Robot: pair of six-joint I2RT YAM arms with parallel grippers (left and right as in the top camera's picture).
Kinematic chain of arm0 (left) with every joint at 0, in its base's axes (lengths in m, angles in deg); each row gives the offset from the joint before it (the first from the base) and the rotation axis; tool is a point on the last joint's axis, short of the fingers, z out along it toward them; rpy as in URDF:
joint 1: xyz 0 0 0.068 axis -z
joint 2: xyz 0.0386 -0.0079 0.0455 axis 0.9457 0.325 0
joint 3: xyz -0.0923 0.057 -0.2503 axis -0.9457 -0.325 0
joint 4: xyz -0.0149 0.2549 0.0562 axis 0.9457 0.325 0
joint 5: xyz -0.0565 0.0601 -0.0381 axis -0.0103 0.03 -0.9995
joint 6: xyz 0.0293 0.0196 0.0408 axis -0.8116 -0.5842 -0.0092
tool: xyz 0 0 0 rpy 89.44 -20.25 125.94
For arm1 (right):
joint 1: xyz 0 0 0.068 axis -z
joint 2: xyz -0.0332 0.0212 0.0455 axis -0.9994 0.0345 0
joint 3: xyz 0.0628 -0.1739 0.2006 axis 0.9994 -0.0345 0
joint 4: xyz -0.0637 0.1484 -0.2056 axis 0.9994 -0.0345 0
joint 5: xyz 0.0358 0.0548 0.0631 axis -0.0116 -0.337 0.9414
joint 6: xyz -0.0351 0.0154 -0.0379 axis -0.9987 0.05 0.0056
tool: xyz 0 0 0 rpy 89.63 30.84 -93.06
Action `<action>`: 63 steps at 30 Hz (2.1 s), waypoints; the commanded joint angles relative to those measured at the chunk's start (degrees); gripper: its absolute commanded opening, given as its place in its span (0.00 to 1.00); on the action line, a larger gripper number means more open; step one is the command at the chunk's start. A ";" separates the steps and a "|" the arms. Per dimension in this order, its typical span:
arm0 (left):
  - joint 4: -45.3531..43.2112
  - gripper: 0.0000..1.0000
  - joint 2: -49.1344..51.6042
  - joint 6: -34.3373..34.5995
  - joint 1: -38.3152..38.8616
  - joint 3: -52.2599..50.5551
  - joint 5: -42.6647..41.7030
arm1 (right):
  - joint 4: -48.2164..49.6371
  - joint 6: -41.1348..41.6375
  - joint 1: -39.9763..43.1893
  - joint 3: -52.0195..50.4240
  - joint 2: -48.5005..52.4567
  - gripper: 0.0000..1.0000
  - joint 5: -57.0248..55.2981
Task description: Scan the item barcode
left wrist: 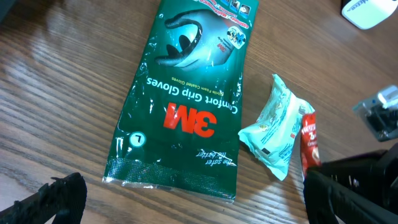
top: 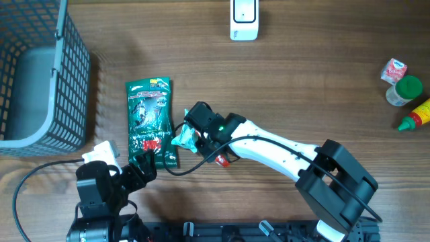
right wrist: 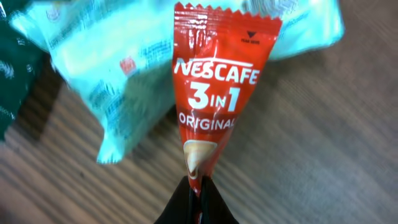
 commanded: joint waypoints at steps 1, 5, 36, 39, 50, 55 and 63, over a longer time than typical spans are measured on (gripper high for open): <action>-0.11 1.00 -0.26 -0.74 -0.39 -0.42 0.55 | 2.01 -3.32 0.02 0.85 -0.92 0.04 -2.82; -0.11 1.00 -0.26 -0.72 -0.39 -0.42 0.52 | 3.34 -11.15 0.04 1.36 -0.79 0.04 -2.97; -0.11 1.00 -0.26 -0.74 -0.39 -0.42 0.55 | 4.04 -8.11 -2.93 -0.98 -2.40 0.65 -14.32; -0.11 1.00 -0.26 -0.74 -0.39 -0.42 0.55 | 3.28 -1.40 -4.61 -1.01 -3.21 0.75 -14.36; -0.11 1.00 -0.26 -0.74 -0.39 -0.42 0.55 | -0.39 11.52 -3.56 -1.14 3.67 0.75 -18.84; -0.11 1.00 -0.26 -0.74 -0.39 -0.42 0.55 | -1.14 11.85 -0.13 -1.14 8.66 0.71 -12.02; -0.11 1.00 -0.26 -0.74 -0.39 -0.42 0.52 | -9.84 2.67 7.48 -1.14 10.80 0.08 6.32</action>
